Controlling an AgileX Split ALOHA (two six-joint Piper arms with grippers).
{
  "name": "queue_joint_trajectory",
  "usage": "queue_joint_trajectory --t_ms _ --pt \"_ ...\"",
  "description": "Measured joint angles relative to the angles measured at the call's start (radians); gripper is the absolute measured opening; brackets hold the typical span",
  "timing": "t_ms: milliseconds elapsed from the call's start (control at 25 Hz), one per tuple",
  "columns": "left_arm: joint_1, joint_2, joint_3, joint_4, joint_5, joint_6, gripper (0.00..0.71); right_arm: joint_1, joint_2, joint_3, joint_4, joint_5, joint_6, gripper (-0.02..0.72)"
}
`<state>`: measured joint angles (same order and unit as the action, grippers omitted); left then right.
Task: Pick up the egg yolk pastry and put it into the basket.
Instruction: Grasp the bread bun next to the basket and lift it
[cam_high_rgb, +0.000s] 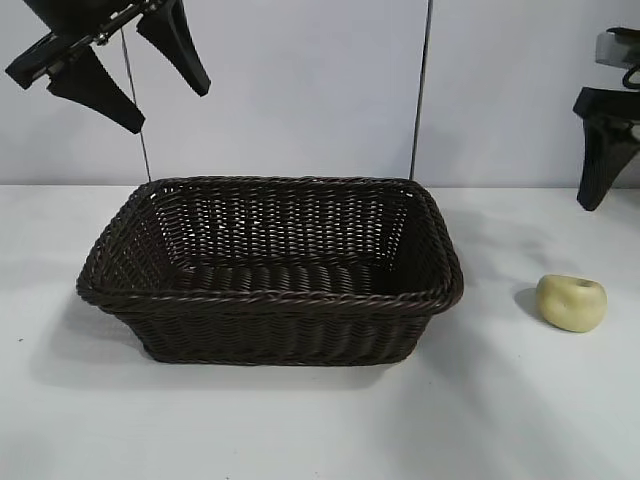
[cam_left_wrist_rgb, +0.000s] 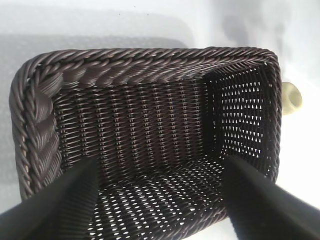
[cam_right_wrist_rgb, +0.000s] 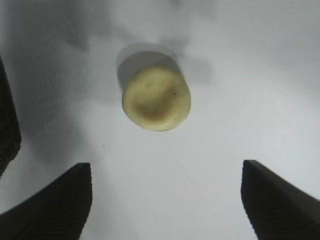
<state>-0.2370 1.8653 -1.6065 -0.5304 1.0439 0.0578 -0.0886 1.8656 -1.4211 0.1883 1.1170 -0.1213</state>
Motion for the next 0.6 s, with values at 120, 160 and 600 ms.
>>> queue_joint_trajectory --t_ms 120,160,600 --pt "0.0 0.0 0.0 0.0 0.0 0.0 0.508 0.0 0.046 0.0 0.007 -0.026 0.005 0.601" --pt "0.0 0.0 0.0 0.0 0.0 0.0 0.508 0.0 0.063 0.0 0.007 -0.037 0.012 0.601" --pt "0.0 0.0 0.0 0.0 -0.001 0.0 0.508 0.0 0.235 0.0 0.058 -0.115 0.019 0.546"
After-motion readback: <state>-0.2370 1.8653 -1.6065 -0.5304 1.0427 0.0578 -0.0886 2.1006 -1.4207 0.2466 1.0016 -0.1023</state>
